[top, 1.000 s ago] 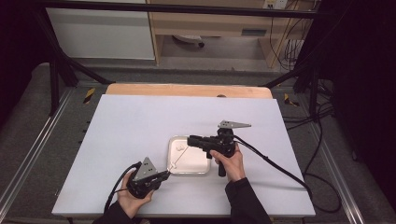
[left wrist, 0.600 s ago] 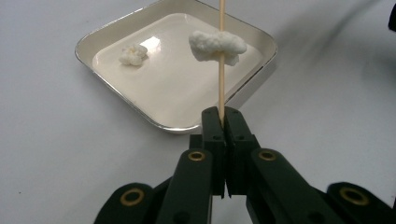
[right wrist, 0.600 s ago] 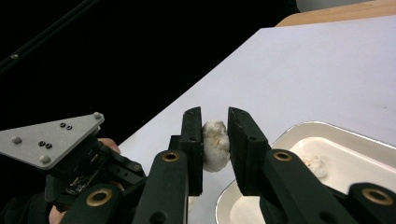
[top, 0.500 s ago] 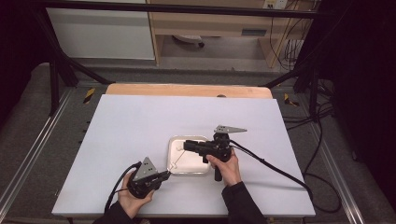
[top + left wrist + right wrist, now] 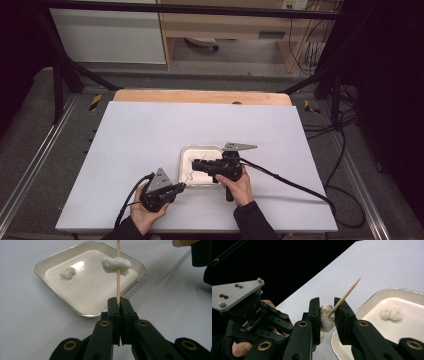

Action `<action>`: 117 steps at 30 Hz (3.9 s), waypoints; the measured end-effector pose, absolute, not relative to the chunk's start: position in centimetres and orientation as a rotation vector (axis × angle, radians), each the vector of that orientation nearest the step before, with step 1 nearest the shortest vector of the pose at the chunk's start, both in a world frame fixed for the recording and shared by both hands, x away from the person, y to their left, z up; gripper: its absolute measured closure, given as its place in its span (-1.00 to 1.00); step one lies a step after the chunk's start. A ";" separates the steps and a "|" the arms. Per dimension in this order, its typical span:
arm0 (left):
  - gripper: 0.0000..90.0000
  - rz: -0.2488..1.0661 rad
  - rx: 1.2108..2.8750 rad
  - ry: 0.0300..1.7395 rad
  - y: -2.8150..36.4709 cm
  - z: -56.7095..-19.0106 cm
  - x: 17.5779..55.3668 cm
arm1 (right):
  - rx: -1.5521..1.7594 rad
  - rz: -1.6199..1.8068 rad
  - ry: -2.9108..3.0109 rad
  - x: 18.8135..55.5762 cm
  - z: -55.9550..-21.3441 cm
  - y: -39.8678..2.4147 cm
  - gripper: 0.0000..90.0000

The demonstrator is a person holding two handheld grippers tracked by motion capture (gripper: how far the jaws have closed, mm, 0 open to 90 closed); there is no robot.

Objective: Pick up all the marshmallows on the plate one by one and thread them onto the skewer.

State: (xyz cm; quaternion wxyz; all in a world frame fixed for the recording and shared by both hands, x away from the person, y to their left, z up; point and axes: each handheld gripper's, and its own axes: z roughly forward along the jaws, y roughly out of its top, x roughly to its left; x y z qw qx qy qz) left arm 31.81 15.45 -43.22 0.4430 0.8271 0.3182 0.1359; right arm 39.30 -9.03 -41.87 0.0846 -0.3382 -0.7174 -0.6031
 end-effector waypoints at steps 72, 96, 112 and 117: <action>0.96 0.339 2.079 0.863 21.8 -42.5 32.4 | -1.116 -1.403 -2.828 43.1 -40.6 -6.5 -0.86; 0.96 0.335 2.083 0.866 21.7 -42.7 32.6 | -1.037 -1.251 -2.937 46.3 -43.4 -3.3 -0.26; 0.96 0.334 2.089 0.862 21.5 -42.8 32.5 | -0.995 -1.197 -2.964 46.3 -44.4 -2.7 0.26; 0.96 0.336 2.089 0.862 21.5 -42.8 32.5 | -0.975 -1.215 -2.980 46.1 -44.5 -2.7 0.43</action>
